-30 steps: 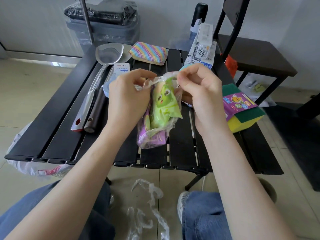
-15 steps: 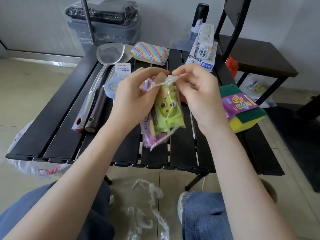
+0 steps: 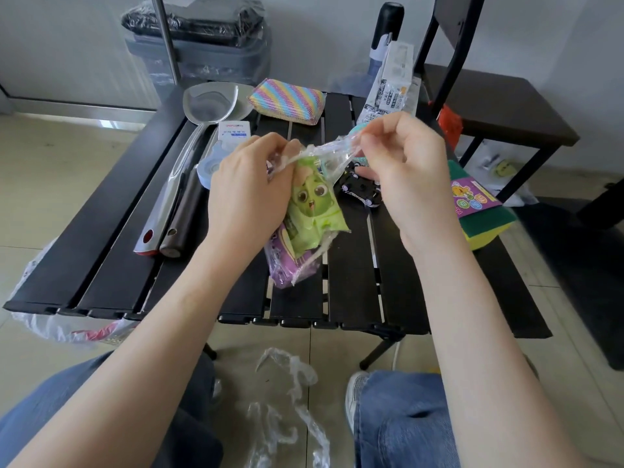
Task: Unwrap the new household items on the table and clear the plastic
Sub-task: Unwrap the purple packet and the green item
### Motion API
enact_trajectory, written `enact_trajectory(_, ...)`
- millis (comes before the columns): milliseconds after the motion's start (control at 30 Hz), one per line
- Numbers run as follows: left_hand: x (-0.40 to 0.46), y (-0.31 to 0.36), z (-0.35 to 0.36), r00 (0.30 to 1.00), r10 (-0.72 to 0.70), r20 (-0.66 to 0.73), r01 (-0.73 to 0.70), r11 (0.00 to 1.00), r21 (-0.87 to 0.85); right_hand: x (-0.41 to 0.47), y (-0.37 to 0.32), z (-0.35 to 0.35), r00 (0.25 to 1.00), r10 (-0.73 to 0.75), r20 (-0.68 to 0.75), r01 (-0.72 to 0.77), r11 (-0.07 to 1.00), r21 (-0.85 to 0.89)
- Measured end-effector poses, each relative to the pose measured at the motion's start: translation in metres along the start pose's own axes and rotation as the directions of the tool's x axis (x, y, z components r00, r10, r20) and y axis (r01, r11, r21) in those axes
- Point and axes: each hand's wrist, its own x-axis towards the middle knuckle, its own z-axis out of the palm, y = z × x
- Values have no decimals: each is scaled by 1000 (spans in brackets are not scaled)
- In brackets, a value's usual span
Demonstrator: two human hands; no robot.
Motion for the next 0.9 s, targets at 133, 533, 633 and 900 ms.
enact_trajectory(133, 1, 7, -1, 998, -43, 46, 46, 997, -64, 1, -11, -1, 944, 328, -39, -268, 828, 492)
enact_trajectory(533, -2, 4, -4, 999, -43, 22, 45, 992, -117, -4, -5, 10, 970, 218, 111, -233, 962, 143)
enact_trajectory(633, -3, 3, -2, 1000, -26, 14, 27, 994, -104, -3, -1, 9, 984, 177, -16, -177, 984, -3)
enact_trajectory(900, -4, 8, 1, 984, 152, 93, -128, 966, -225, -1, 7, 20, 959, 226, -169, -229, 973, 5)
